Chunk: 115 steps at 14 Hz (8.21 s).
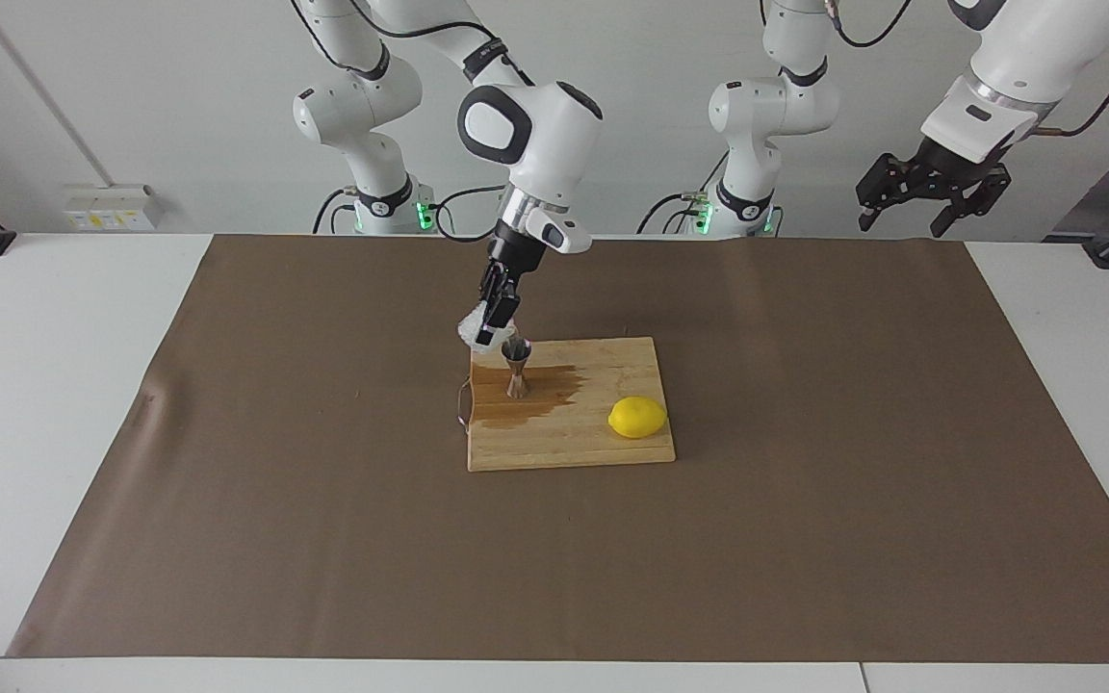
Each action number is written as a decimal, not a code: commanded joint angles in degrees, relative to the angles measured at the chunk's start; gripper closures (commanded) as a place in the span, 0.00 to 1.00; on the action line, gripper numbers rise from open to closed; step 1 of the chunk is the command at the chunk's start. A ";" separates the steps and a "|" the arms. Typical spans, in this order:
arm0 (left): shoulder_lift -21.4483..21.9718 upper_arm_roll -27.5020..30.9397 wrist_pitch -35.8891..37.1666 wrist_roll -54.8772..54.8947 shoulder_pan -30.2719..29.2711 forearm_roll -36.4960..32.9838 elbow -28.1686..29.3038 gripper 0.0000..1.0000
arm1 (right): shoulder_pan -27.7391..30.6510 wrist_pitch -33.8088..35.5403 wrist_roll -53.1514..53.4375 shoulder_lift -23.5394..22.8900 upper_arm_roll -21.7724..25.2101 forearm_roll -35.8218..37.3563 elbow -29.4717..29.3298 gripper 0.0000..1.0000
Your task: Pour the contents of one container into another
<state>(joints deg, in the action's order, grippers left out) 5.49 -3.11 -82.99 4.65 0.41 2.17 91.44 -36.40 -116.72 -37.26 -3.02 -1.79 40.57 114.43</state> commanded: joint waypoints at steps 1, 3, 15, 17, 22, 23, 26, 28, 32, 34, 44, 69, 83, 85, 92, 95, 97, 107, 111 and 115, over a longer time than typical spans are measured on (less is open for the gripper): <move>1.45 0.47 0.37 0.36 0.47 -1.20 1.37 0.00 | 0.02 -0.26 2.54 1.53 -0.32 2.58 1.58 1.00; 1.45 0.38 0.37 0.45 0.47 -1.20 1.37 0.00 | 0.02 -0.35 3.16 1.79 -0.41 2.85 2.02 1.00; 1.45 0.47 0.37 0.36 0.47 -1.20 1.37 0.00 | 0.02 -1.66 6.32 2.58 -0.67 4.87 3.96 1.00; 1.45 0.38 0.37 0.36 0.47 -1.20 1.37 0.00 | 0.02 -1.75 6.58 2.50 -0.76 4.87 3.96 1.00; 1.45 0.38 0.37 0.45 0.47 -1.20 1.37 0.00 | 0.45 -3.42 6.58 1.71 -0.85 2.15 3.17 1.00; 1.45 0.47 0.37 0.36 0.47 -1.20 1.37 0.00 | 0.54 -3.68 6.58 1.62 -0.85 1.54 2.91 1.00; 1.45 0.47 0.37 0.36 0.47 -1.20 1.37 0.00 | 1.07 -3.95 7.55 1.18 -0.85 -0.74 2.38 1.00; 1.45 0.47 0.37 0.45 0.47 -1.20 1.37 0.00 | 1.16 -4.21 7.64 1.18 -0.85 -1.37 2.38 1.00; 1.45 0.38 0.37 0.45 0.47 -1.20 1.37 0.00 | 3.00 -4.21 6.68 0.83 -0.85 -3.98 1.76 1.00; 1.45 0.47 0.37 0.45 0.47 -1.20 1.46 0.00 | 3.79 -4.91 4.57 0.30 -0.85 -7.42 1.41 1.00; 1.45 0.38 0.37 0.45 0.47 -1.20 1.37 0.00 | 13.35 -5.00 -16.30 -1.46 -0.85 -25.16 0.53 1.00; 1.45 0.38 0.37 0.45 0.47 -1.20 1.37 0.00 | 41.85 -14.66 -82.89 -4.71 -0.50 -65.27 14.59 0.86; 1.45 0.47 0.37 0.45 0.47 -1.20 1.37 0.00 | 39.05 -5.63 -61.92 5.21 -1.37 -64.48 11.26 0.00; 1.45 0.47 0.37 0.45 0.47 -1.20 1.37 0.00 | 38.43 -1.86 -51.74 7.58 -1.46 -61.60 8.55 0.00; 1.45 0.47 0.37 0.45 0.47 -1.20 1.37 0.00 | 37.10 3.43 -20.51 6.19 -3.75 -56.39 -6.85 0.00; 1.45 0.47 0.37 0.45 0.47 -1.20 1.46 0.00 | 37.63 2.29 -14.63 5.93 -3.75 -56.40 -11.31 0.00; 1.45 0.47 0.37 0.45 0.47 -1.20 1.37 0.00 | 37.54 2.20 -7.95 5.92 -3.66 -55.52 -12.82 0.00; 1.45 0.38 0.37 0.45 0.47 -1.20 1.37 0.00 | 34.21 5.70 42.48 5.75 -4.10 -36.98 -20.03 0.00; 1.45 0.38 0.37 0.45 0.47 -1.20 1.37 0.00 | 34.29 18.00 52.19 5.57 -4.28 -36.61 -22.42 0.00; 1.45 0.47 0.37 0.45 0.47 -1.20 1.37 0.00 | 35.17 19.87 51.85 6.89 -4.10 -36.88 -20.57 0.00</move>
<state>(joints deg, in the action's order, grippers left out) 5.49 -3.10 -82.90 4.65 0.41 2.17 91.44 -2.28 -97.96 13.58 3.54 -5.50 2.81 93.53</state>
